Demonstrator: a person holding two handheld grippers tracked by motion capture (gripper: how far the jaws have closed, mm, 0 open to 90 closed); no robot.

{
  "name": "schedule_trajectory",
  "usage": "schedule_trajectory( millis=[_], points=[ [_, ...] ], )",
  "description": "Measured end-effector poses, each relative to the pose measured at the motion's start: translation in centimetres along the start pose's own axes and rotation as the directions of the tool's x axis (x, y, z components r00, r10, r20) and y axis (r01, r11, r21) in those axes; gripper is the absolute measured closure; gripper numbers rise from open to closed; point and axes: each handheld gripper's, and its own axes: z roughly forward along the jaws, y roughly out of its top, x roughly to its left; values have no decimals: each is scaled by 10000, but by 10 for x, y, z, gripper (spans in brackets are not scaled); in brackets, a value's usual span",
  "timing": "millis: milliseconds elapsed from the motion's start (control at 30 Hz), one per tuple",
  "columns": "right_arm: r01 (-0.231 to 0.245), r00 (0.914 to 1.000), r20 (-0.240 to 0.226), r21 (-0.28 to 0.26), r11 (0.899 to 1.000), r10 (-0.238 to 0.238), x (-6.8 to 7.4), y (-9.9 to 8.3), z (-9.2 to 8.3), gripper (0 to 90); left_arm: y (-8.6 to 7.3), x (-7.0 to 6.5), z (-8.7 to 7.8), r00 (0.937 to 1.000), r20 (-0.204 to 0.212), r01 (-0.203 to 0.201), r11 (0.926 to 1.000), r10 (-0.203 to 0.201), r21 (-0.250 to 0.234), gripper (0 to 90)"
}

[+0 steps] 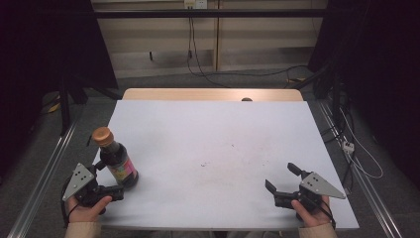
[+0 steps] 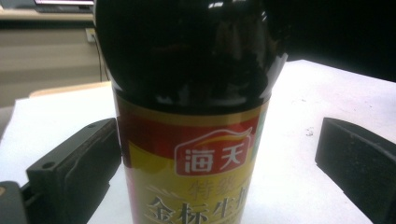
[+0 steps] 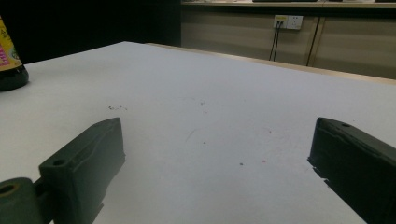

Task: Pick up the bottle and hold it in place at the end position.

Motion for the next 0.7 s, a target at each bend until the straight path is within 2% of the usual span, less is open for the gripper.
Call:
schedule_trajectory(
  millis=[33,333,367,700],
  points=[
    [6,10000,-9,3,10000,-6,0,0,0,28,1,-1,0,9999,-74,114,9999,-114,-17,1],
    [36,10000,-35,17,10000,-36,0,0,1,30,2,0,-1,9998,-58,191,9998,-192,-19,1],
    [27,10000,-39,11,10000,-27,0,0,1,30,3,-1,-1,9995,-74,318,9995,-319,-66,1],
    [-36,9999,-115,26,10000,36,0,0,2,32,4,2,-2,9992,-204,347,9994,-347,-11,1]
  ],
)
